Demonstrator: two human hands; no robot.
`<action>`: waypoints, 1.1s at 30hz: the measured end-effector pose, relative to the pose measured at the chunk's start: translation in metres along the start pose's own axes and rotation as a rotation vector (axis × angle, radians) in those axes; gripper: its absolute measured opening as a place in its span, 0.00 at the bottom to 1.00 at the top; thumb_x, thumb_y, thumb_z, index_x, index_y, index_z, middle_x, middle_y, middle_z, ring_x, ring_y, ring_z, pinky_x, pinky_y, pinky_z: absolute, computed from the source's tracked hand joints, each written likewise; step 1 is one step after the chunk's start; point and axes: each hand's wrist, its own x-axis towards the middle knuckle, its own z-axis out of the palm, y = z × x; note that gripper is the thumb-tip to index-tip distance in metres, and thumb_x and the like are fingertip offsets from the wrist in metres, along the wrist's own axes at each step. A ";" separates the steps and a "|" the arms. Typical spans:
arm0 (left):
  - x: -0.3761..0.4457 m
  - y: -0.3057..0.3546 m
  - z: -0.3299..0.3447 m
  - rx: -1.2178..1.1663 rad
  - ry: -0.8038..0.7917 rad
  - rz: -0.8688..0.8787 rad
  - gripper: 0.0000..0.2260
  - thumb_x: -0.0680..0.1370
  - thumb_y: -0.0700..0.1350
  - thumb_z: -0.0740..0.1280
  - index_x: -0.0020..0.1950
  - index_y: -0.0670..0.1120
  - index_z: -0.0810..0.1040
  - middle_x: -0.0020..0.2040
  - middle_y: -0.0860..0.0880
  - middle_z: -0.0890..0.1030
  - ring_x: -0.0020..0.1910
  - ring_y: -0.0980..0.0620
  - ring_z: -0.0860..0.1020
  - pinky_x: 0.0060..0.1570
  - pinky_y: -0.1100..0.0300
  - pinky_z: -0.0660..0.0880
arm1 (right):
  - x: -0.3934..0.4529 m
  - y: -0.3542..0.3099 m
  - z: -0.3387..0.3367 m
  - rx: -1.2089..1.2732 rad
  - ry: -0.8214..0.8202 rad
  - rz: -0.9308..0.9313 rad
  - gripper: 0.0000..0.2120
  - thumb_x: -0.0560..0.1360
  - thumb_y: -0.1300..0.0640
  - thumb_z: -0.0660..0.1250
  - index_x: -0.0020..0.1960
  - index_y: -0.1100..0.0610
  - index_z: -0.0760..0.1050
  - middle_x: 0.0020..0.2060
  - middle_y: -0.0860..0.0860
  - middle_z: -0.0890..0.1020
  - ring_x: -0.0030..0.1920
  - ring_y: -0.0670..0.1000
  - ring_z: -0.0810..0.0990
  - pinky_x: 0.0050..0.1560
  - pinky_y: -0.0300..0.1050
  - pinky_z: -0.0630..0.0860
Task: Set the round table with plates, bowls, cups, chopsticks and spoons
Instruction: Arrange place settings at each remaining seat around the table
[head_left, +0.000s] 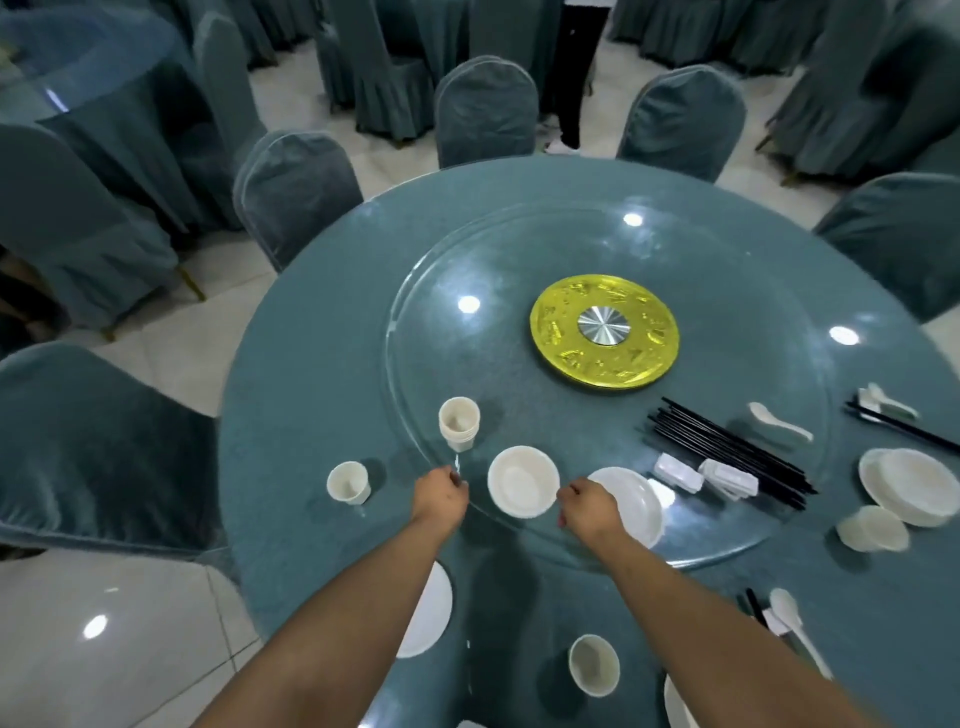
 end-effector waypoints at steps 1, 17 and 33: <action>0.005 0.011 0.007 0.010 -0.012 0.006 0.10 0.78 0.44 0.65 0.54 0.42 0.81 0.54 0.42 0.83 0.57 0.42 0.79 0.56 0.57 0.74 | 0.003 0.004 -0.006 -0.004 0.011 0.015 0.12 0.79 0.60 0.57 0.41 0.59 0.77 0.36 0.56 0.83 0.32 0.51 0.77 0.32 0.38 0.72; 0.040 0.052 0.053 0.166 -0.090 0.048 0.07 0.75 0.42 0.68 0.50 0.40 0.80 0.51 0.41 0.82 0.53 0.42 0.79 0.49 0.57 0.75 | 0.036 0.044 -0.019 0.052 0.043 0.135 0.14 0.78 0.59 0.56 0.47 0.61 0.80 0.42 0.59 0.84 0.46 0.61 0.80 0.52 0.53 0.78; 0.033 0.065 0.044 0.243 -0.044 0.073 0.11 0.76 0.37 0.62 0.56 0.41 0.78 0.55 0.40 0.80 0.55 0.40 0.79 0.52 0.51 0.77 | 0.023 0.056 -0.027 0.104 0.052 0.173 0.13 0.78 0.60 0.57 0.48 0.62 0.80 0.41 0.60 0.84 0.47 0.60 0.80 0.52 0.52 0.77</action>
